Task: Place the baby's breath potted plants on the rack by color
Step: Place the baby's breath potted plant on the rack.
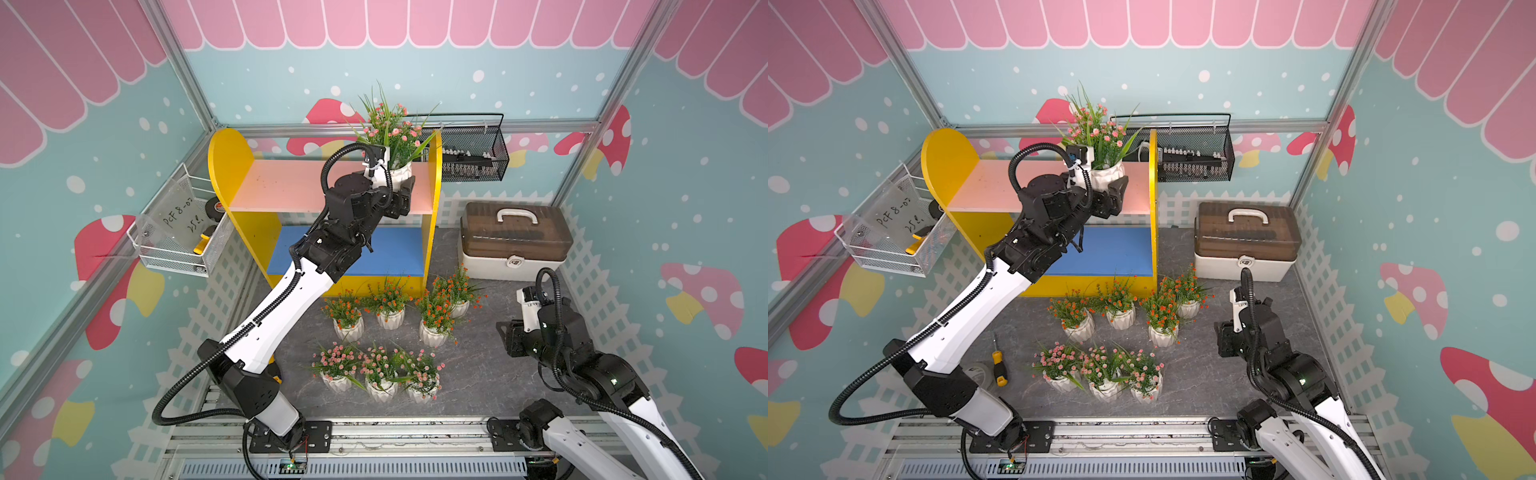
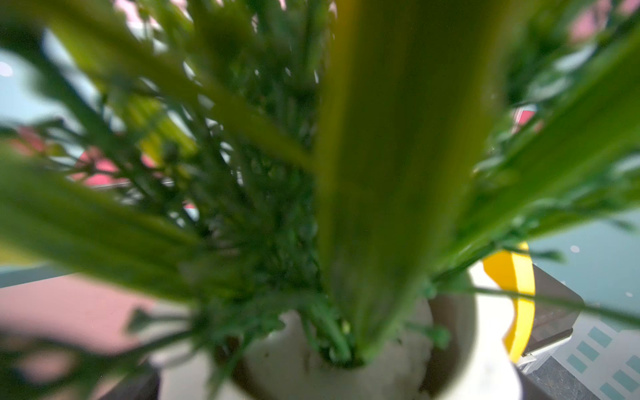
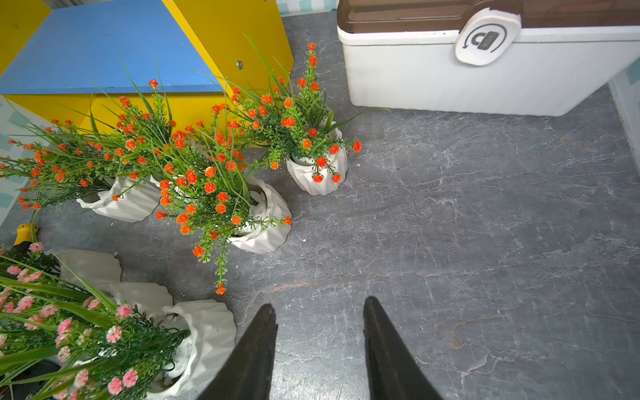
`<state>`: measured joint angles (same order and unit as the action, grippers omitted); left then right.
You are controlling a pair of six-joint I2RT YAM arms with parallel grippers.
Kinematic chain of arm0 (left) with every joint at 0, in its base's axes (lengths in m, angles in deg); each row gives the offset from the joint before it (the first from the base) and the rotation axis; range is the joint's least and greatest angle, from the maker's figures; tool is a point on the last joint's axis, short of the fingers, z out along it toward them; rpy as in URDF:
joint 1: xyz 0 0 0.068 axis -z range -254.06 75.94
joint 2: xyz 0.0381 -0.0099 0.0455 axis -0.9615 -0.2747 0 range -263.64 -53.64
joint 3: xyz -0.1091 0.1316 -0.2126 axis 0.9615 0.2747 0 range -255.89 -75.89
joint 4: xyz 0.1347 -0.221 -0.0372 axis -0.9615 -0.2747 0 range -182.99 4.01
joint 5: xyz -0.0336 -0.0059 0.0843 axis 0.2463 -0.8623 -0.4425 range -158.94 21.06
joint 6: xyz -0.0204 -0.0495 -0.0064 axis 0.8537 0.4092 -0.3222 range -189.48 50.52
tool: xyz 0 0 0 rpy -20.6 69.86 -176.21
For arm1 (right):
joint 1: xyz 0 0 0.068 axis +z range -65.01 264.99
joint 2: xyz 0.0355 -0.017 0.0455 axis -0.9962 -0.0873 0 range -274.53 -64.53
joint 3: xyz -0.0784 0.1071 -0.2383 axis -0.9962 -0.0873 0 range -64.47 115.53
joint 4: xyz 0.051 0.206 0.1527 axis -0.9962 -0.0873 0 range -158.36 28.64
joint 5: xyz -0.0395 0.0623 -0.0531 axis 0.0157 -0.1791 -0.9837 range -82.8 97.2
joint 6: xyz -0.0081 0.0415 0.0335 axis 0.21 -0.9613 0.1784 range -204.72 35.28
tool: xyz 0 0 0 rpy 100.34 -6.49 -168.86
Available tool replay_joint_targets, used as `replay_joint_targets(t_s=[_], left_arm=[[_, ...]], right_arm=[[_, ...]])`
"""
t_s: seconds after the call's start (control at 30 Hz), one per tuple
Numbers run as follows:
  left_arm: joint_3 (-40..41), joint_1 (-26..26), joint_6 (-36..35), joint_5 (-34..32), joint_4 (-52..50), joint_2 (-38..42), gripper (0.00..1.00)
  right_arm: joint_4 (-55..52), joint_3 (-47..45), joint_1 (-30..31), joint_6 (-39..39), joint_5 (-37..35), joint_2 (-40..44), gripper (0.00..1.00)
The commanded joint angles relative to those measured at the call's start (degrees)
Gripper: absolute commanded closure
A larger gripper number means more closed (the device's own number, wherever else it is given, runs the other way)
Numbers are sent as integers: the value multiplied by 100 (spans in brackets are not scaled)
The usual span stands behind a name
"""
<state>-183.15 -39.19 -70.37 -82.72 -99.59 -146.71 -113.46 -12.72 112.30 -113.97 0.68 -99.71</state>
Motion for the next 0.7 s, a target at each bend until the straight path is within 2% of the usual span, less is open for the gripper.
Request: replay_joint_targets(t_s=[0.0, 0.37, 0.67], left_arm=[[-483, -102, 119, 241, 350, -174, 27], [-1229, -130, 152, 481, 170, -965, 27], [-1393, -125, 194, 543, 165, -1174, 27]], right_arm=[[-160, 20, -18, -80, -94, 46, 59], [-248, 37, -20, -69, -191, 143, 59], [-245, 29, -19, -54, -191, 160, 58]])
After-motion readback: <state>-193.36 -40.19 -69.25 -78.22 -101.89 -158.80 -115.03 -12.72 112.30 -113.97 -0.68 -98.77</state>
